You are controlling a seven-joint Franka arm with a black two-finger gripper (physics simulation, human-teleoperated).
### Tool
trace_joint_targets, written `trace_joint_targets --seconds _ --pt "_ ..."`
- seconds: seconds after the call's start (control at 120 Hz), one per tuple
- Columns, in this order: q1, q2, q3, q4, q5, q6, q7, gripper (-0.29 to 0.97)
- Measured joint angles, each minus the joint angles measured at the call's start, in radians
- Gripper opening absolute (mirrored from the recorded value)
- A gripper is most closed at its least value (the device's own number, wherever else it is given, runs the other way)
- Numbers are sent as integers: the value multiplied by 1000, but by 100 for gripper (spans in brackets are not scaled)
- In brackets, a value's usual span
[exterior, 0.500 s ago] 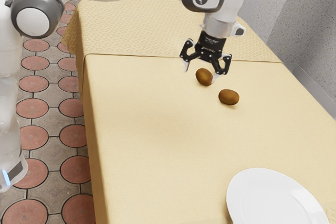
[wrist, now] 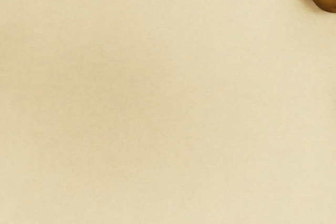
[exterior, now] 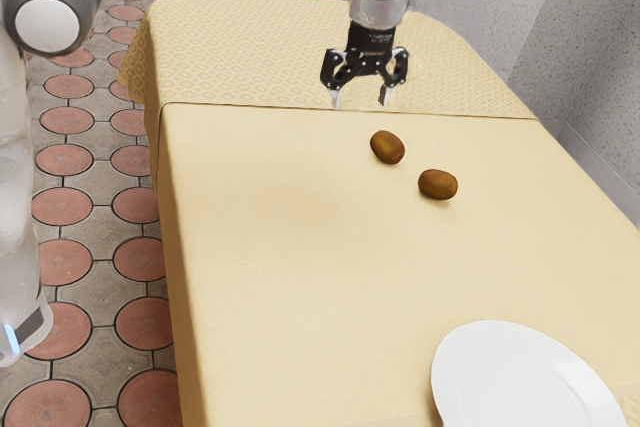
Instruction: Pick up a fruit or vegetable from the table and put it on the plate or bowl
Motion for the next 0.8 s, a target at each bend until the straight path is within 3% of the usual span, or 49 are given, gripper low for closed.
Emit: trace_joint_targets --seconds 0.1,0.233,0.325,0.517,0.7,0.8 --pt "-10 -58 6 -124 -15 49 -65 68" --pt "-71 -46 11 -160 -42 119 -136 68" --pt "-70 -78 60 -208 -50 148 -175 68" --pt "90 -54 96 -181 -46 179 -205 68" --pt "212 121 139 -7 -70 187 -182 68" --pt "335 275 76 163 -94 187 -153 68"
